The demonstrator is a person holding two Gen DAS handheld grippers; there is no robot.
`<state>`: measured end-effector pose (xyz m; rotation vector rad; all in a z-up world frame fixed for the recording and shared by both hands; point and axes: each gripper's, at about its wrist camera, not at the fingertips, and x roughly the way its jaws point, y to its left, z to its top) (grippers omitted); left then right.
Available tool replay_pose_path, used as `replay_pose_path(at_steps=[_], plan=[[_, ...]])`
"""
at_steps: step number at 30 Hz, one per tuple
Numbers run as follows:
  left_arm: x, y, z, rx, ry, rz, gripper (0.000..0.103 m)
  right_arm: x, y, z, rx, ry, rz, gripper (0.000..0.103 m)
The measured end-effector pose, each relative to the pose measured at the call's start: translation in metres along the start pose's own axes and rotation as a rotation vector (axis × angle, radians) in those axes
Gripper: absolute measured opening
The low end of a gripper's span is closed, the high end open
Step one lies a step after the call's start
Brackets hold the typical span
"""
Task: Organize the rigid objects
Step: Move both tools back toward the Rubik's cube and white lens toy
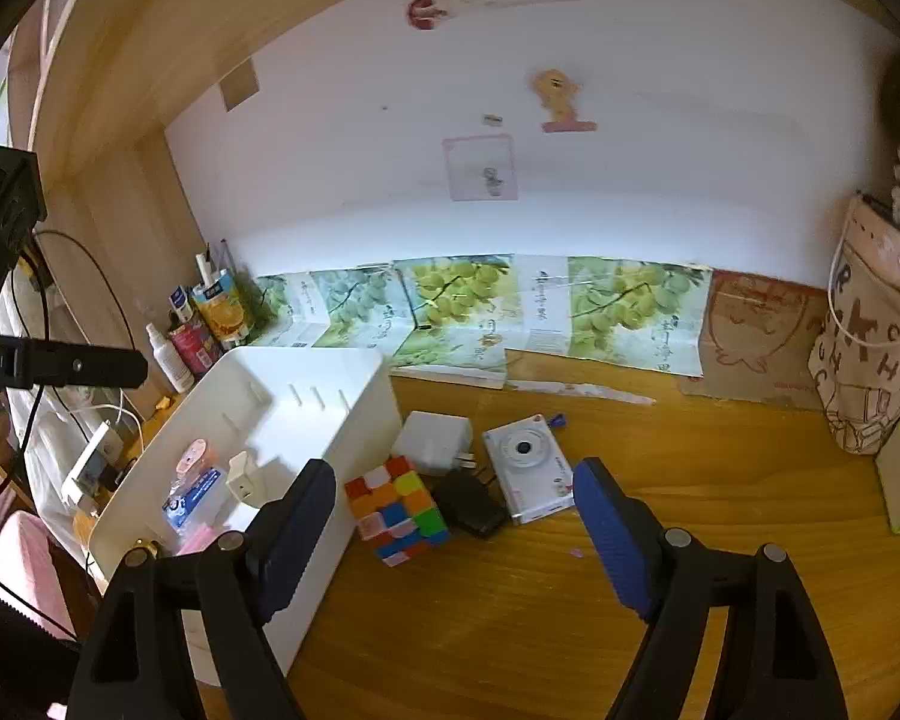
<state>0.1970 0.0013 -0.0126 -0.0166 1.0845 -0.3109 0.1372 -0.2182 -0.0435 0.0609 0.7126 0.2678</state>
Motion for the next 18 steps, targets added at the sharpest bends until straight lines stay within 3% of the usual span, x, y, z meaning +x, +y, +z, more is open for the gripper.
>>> replay_pose_path(at_steps=[10, 18], plan=[[0.033, -0.047, 0.019, 0.051, 0.087, 0.056, 0.083, 0.019, -0.047, -0.004, 0.016, 0.037, 0.048, 0.082], [0.066, -0.091, 0.027, 0.270, 0.175, 0.153, 0.083, 0.045, -0.067, -0.005, -0.024, 0.075, 0.077, 0.082]])
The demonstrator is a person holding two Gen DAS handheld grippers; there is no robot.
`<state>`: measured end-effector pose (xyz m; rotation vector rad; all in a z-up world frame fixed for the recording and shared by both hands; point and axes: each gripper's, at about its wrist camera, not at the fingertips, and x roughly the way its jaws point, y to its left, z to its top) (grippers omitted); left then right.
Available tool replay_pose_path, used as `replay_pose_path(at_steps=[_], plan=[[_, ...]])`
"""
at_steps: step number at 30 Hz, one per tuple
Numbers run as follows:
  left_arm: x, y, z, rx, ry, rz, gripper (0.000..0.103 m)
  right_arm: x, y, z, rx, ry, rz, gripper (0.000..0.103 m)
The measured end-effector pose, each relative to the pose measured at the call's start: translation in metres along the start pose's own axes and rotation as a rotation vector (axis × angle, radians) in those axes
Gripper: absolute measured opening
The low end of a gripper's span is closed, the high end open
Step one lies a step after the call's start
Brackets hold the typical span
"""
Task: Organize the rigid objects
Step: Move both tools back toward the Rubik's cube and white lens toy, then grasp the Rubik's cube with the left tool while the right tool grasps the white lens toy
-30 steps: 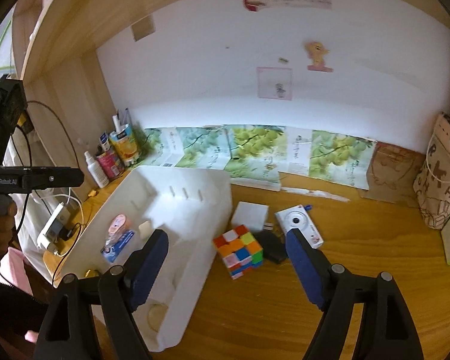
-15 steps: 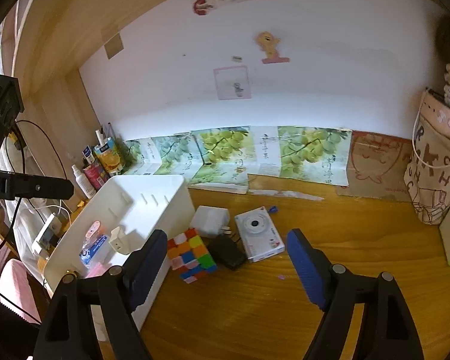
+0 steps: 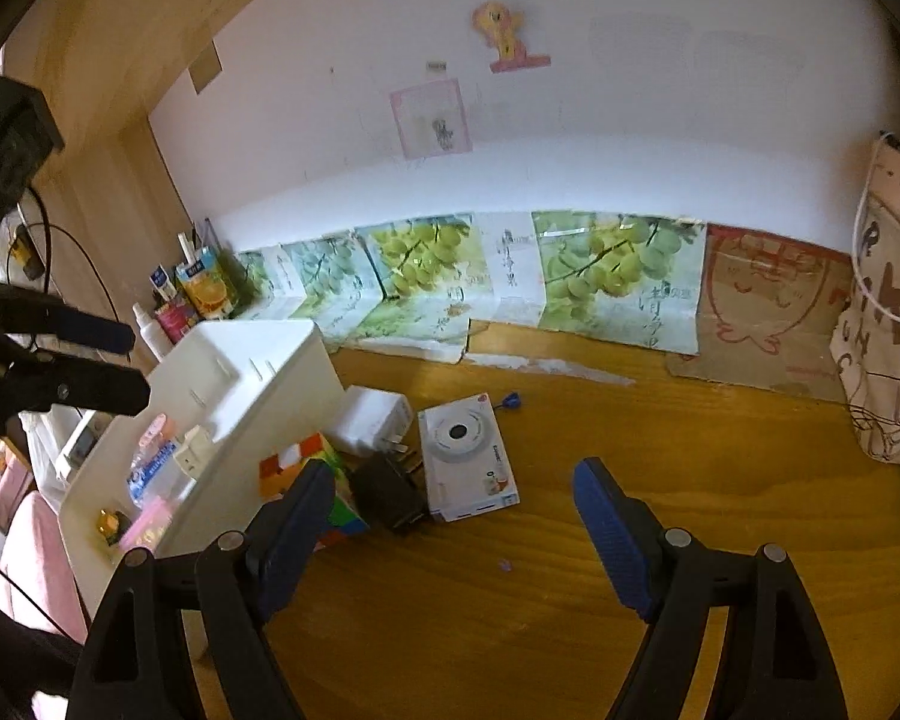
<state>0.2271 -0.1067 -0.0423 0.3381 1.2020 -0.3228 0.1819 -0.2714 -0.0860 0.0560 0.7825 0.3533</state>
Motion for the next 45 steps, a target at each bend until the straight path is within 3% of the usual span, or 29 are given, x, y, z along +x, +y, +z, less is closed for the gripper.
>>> replay_pose_path(at_steps=[3, 14, 33, 45], plan=[[0.013, -0.012, 0.006, 0.059, 0.031, 0.054, 0.083, 0.013, -0.004, -0.001, -0.029, 0.032, 0.014, 0.082], [0.054, -0.039, 0.020, 0.244, 0.144, 0.103, 0.083, 0.055, -0.009, -0.010, -0.100, 0.108, 0.008, 0.082], [0.112, -0.054, 0.031, 0.397, 0.302, 0.032, 0.083, 0.104, -0.008, -0.023, -0.117, 0.173, 0.026, 0.082], [0.137, -0.051, 0.033, 0.391, 0.369, -0.012, 0.082, 0.113, -0.001, -0.022, -0.128, 0.164, 0.072, 0.082]])
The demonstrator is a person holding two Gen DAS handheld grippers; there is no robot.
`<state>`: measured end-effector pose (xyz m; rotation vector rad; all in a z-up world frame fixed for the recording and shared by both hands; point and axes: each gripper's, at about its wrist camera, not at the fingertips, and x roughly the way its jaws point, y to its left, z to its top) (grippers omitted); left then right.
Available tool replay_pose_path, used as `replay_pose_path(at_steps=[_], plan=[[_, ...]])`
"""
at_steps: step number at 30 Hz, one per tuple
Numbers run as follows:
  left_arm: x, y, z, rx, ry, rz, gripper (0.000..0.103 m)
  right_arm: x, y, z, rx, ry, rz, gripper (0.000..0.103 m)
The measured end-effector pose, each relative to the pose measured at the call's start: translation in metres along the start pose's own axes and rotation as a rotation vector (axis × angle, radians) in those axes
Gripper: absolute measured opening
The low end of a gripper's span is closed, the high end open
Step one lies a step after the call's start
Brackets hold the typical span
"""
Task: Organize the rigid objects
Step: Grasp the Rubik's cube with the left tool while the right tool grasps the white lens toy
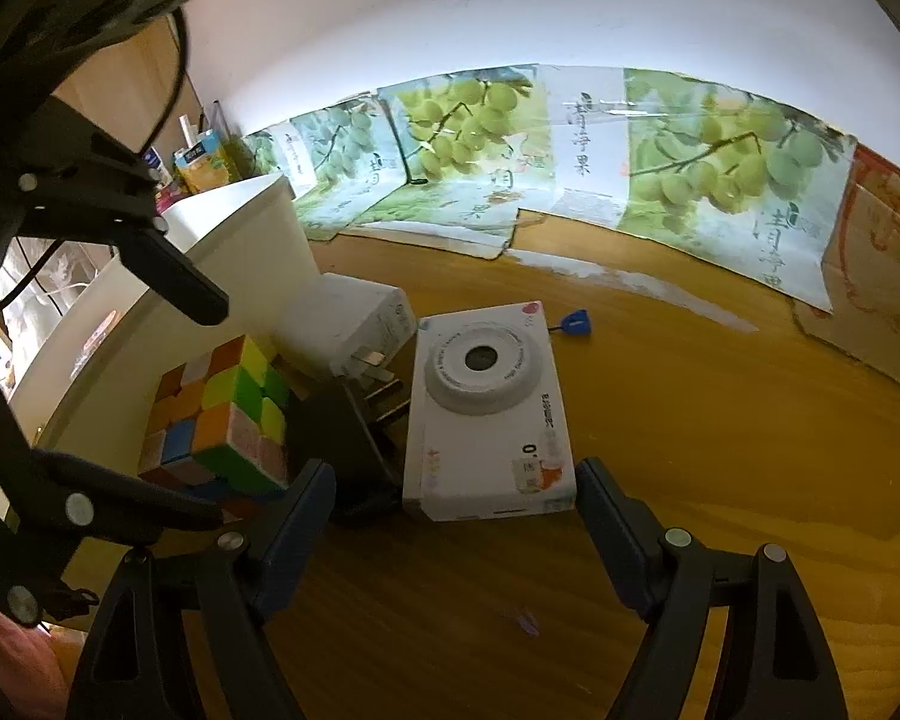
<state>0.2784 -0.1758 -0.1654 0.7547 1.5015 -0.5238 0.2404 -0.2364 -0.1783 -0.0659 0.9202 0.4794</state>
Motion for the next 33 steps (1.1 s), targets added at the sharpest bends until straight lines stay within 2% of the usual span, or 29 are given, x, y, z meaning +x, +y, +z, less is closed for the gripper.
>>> replay_pose_path(at_steps=[8, 10, 13, 14, 17, 20, 21, 27, 33], plan=[[0.018, 0.004, 0.002, -0.022, 0.049, -0.024, 0.081, 0.003, -0.004, 0.000, 0.026, -0.020, 0.022, 0.082], [0.022, 0.007, 0.003, -0.033, 0.057, -0.048, 0.080, 0.003, -0.004, 0.000, 0.031, -0.022, 0.026, 0.082], [0.027, 0.013, 0.004, -0.058, 0.075, -0.091, 0.076, 0.004, -0.004, -0.001, 0.035, -0.023, 0.027, 0.081], [0.028, 0.013, 0.005, -0.059, 0.072, -0.085, 0.073, 0.005, -0.004, -0.001, 0.036, -0.024, 0.026, 0.080], [0.032, 0.015, 0.006, -0.052, 0.074, -0.064, 0.065, 0.003, -0.007, -0.002, 0.066, -0.033, 0.030, 0.073], [0.034, 0.015, 0.007, -0.051, 0.084, -0.055, 0.063, 0.001, -0.015, -0.003, 0.114, -0.043, 0.051, 0.060], [0.035, 0.015, 0.008, -0.054, 0.087, -0.055, 0.063, 0.000, -0.017, -0.004, 0.123, -0.043, 0.045, 0.052], [0.039, 0.022, 0.009, -0.068, 0.094, -0.065, 0.062, -0.001, -0.016, -0.005, 0.120, -0.040, 0.034, 0.051], [0.039, 0.023, 0.003, -0.130, 0.091, -0.091, 0.062, -0.002, -0.015, -0.005, 0.116, -0.024, 0.038, 0.051]])
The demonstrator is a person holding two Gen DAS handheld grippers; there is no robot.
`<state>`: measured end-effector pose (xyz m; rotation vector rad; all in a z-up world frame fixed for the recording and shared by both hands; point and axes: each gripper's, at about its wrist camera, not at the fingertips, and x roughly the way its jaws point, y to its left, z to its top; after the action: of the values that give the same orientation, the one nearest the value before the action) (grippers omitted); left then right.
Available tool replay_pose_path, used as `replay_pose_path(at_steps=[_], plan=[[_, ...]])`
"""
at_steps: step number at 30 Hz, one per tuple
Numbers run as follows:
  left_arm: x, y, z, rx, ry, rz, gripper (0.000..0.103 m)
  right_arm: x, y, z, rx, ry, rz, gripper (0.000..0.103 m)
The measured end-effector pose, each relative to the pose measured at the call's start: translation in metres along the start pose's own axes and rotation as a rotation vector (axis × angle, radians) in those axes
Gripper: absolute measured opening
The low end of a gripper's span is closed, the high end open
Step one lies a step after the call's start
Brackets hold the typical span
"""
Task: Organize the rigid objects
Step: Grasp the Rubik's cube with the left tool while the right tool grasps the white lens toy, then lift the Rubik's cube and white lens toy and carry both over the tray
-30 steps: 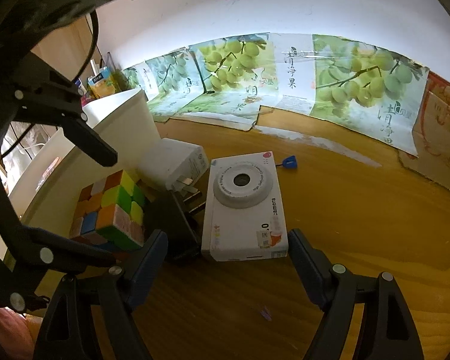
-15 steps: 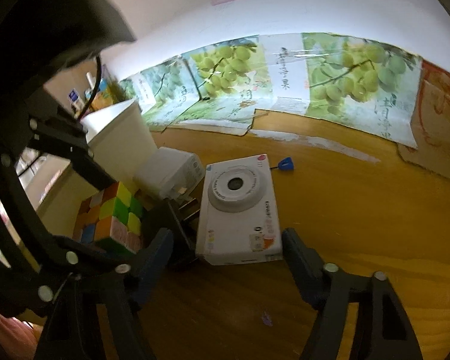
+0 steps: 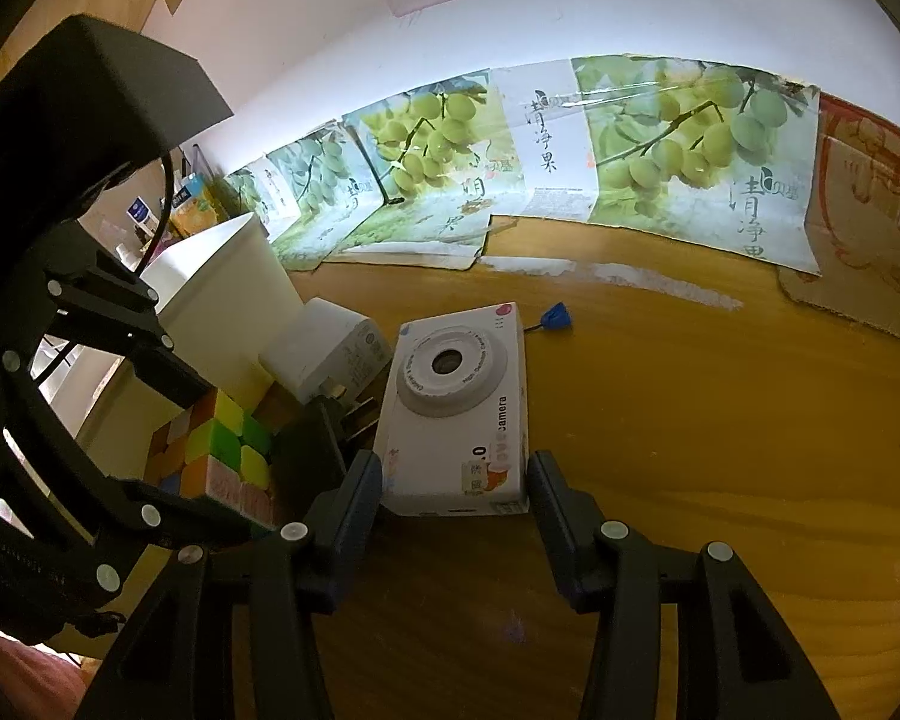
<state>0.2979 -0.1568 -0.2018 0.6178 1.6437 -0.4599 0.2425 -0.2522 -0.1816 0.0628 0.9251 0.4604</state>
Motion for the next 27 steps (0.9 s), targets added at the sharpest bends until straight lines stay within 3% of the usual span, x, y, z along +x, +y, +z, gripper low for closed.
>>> replay_pose_path(at_steps=[6, 16, 27], plan=[[-0.005, 0.007, -0.011, -0.044, -0.032, -0.018, 0.060, -0.002, 0.003, 0.001, -0.027, 0.024, -0.015, 0.052], [-0.039, 0.004, -0.044, -0.096, -0.129, -0.043, 0.060, -0.007, 0.007, 0.003, -0.032, 0.035, -0.036, 0.079], [-0.080, 0.027, -0.085, -0.231, -0.230, -0.082, 0.060, 0.007, 0.013, 0.006, -0.022, 0.086, -0.055, 0.084]])
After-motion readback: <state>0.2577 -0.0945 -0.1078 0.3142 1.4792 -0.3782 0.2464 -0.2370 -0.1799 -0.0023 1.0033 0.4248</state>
